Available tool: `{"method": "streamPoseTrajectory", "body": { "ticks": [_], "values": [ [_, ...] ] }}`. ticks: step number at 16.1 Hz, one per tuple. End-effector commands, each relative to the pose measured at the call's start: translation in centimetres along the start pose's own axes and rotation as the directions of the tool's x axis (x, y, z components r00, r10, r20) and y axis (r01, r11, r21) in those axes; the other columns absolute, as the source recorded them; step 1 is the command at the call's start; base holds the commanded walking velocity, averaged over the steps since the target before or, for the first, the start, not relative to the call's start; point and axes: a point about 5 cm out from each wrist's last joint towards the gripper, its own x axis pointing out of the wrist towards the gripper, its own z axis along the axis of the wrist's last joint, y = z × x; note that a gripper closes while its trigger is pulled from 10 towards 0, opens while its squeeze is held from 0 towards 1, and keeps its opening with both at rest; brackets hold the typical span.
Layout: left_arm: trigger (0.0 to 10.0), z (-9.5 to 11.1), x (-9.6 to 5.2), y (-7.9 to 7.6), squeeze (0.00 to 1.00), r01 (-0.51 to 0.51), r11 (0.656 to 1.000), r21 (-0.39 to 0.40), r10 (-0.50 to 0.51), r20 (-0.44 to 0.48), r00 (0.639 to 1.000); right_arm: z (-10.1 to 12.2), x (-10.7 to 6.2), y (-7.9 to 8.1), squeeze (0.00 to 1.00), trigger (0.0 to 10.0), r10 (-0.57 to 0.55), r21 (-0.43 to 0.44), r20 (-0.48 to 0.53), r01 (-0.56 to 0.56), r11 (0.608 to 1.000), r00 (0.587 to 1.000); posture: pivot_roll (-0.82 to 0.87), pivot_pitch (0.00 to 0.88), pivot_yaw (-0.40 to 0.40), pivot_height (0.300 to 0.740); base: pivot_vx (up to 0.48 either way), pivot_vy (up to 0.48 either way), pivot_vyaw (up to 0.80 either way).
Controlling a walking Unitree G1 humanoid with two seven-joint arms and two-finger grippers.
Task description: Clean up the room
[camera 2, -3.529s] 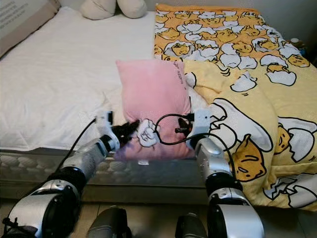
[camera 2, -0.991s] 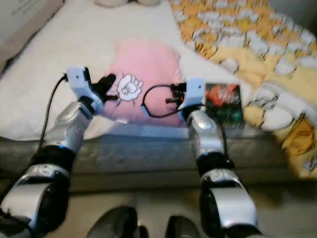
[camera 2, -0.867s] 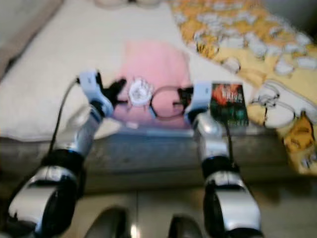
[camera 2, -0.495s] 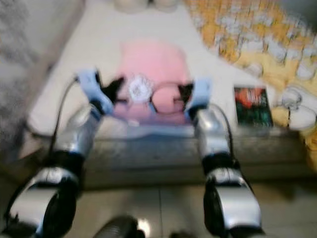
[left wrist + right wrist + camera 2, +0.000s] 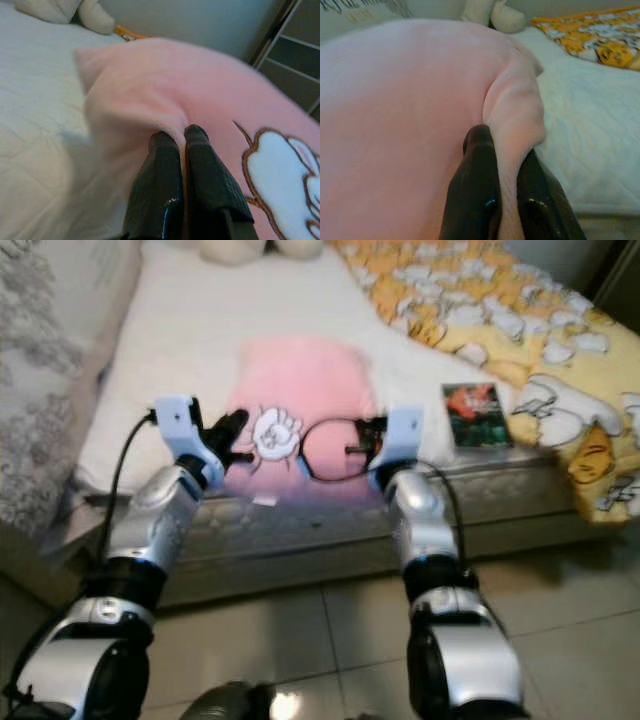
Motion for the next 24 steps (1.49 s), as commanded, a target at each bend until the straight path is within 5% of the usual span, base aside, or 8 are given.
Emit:
{"method": "streamPoseTrajectory", "body": {
  "ticks": [1, 3, 7, 8, 24],
  "values": [
    [0.0, 0.8, -0.2, 0.6, 0.0, -0.025, 0.999, 0.023, 0.024, 0.028, 0.999, 0.7, 0.0, -0.2, 0.0, 0.0, -0.017, -0.013, 0.046, 0.018, 1.0, 0.999, -0.01, 0.0, 0.004, 0.74, 0.0, 0.0, 0.0],
    [0.0, 0.7, -0.3, 0.5, 0.0, -0.032, 0.999, 0.028, 0.031, 0.026, 0.999, 0.4, -0.1, -0.3, 0.08, 0.0, -0.027, -0.013, 0.034, 0.028, 1.0, 0.999, -0.01, 0.0, 0.007, 0.74, 0.0, 0.0, 0.56],
    [0.0, 0.5, -0.3, 0.0, 0.0, -0.015, 0.997, 0.074, 0.014, 0.021, 1.0, -0.1, -0.1, -0.6, 0.0, 0.0, -0.049, -0.017, -0.006, 0.049, 0.999, 0.999, -0.01, 0.0, 0.008, 0.74, 0.0, 0.0, 0.11],
    [0.0, 0.5, -0.3, -0.1, 0.0, -0.01, 0.996, 0.086, 0.008, 0.029, 1.0, -0.4, -0.1, -0.7, 0.0, 10.0, -0.064, -0.035, -0.035, 0.063, 0.997, 0.997, -0.01, 0.0, 0.007, 0.74, 0.469, 0.0, 0.0],
    [0.0, 1.2, 0.1, 0.5, 0.0, -0.063, 0.994, 0.092, 0.06, 0.043, 0.997, 0.5, 0.4, -0.2, 0.0, 10.0, -0.047, -0.056, 0.012, 0.048, 0.997, 0.999, 0.0, 0.0, 0.008, 0.74, 0.48, 0.0, 0.0]
  ]
}}
